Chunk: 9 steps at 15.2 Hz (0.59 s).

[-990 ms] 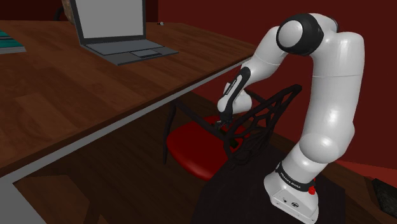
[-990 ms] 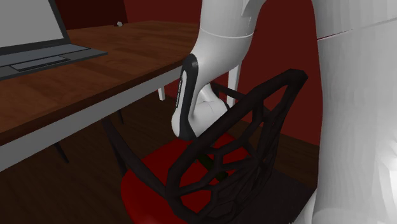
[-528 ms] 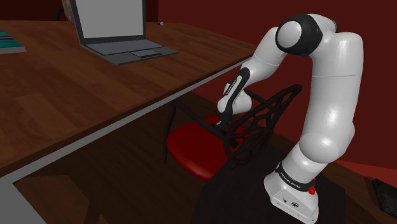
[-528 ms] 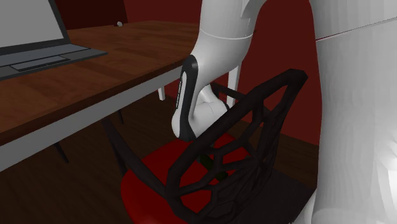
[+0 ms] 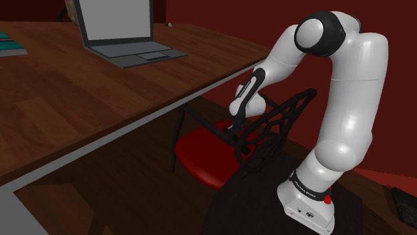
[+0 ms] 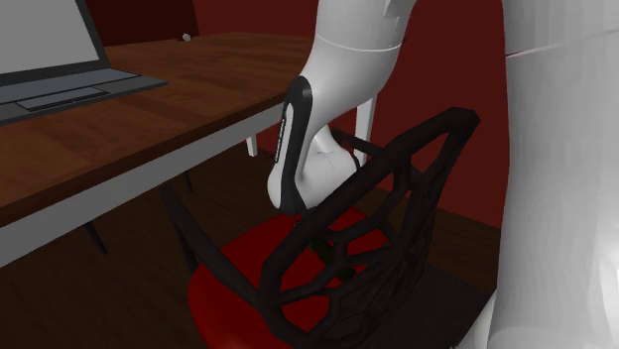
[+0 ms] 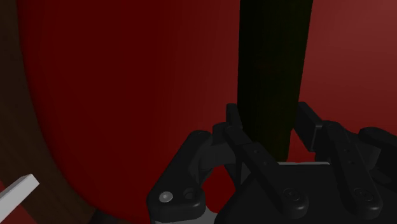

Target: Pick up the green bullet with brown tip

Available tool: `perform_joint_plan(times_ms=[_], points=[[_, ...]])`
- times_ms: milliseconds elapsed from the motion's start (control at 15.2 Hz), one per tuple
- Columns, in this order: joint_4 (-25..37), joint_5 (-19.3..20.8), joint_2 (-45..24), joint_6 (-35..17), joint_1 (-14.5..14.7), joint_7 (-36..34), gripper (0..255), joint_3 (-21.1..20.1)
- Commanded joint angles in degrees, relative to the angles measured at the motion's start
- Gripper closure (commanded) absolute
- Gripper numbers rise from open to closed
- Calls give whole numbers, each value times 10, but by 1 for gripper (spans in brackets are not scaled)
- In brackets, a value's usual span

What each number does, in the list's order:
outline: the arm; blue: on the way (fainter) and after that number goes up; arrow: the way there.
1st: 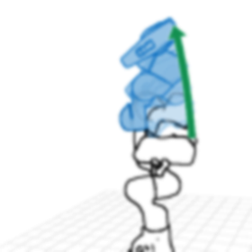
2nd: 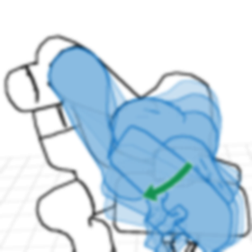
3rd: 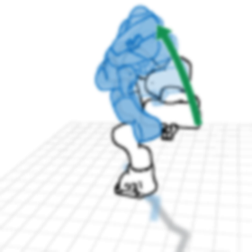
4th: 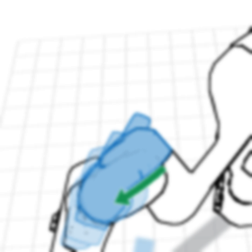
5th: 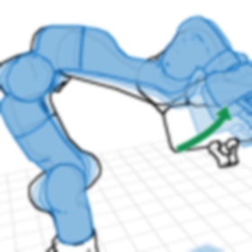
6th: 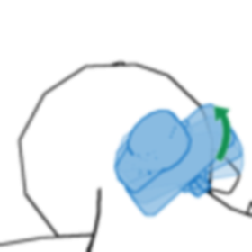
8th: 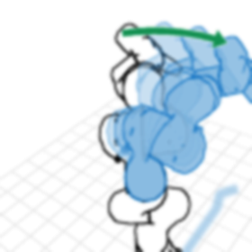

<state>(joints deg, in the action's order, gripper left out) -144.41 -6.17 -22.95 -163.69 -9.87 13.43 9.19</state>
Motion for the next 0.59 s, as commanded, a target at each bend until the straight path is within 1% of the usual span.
perform_joint_plan(times_ms=[0, 528], points=[[-5, 6, 18, 14, 6, -5, 255, 7], [-19, 36, 93, 73, 25, -26, 255, 32]])
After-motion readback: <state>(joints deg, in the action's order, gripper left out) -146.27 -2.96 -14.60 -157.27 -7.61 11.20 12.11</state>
